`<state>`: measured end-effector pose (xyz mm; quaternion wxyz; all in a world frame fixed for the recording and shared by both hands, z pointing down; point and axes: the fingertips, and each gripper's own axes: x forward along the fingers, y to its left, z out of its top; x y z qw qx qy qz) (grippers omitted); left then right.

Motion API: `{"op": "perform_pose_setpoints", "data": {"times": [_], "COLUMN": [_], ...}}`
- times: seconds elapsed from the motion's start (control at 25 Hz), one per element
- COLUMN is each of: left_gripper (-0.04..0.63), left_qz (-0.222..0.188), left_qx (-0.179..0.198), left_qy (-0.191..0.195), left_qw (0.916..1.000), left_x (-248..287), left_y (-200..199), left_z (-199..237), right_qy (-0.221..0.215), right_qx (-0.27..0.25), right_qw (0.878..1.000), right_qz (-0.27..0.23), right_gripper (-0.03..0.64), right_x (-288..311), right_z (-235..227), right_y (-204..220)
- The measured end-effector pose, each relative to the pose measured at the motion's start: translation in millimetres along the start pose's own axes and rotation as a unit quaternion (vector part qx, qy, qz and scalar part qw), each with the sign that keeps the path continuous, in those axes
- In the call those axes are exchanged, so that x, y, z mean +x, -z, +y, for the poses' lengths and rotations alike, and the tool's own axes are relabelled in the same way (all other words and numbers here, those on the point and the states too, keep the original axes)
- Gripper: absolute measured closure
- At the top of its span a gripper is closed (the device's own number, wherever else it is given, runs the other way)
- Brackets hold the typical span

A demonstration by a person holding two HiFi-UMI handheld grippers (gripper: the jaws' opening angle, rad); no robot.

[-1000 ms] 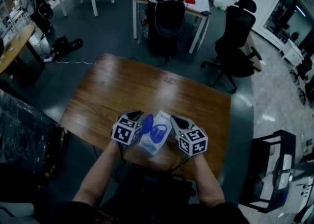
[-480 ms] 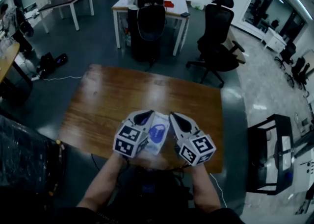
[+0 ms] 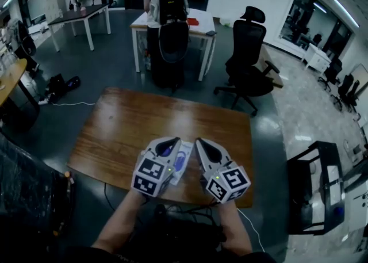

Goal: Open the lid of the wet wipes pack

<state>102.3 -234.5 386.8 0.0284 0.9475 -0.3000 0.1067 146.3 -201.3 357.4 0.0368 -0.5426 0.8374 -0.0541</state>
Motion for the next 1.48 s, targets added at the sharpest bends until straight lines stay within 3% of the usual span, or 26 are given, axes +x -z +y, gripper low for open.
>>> {"op": "perform_pose_setpoints", "data": {"times": [0.44,1.48], "left_gripper": [0.588,0.588], "left_qz": [-0.011,-0.019], "left_qx": [0.017,0.024], "left_qy": [-0.019,-0.026], "left_qw": [0.9996,0.9992], "left_x": [-19,-45], "left_y": [-15,-27], "left_z": [-46,-79], "right_qy": [-0.012,-0.016], "right_qx": [0.009,-0.005], "right_qw": [1.0,1.0], "right_qz": [-0.023,-0.018], "right_gripper": [0.607,0.607], "right_x": [-42,-77], "right_z": [7,21], "right_y": [-16,-24]}}
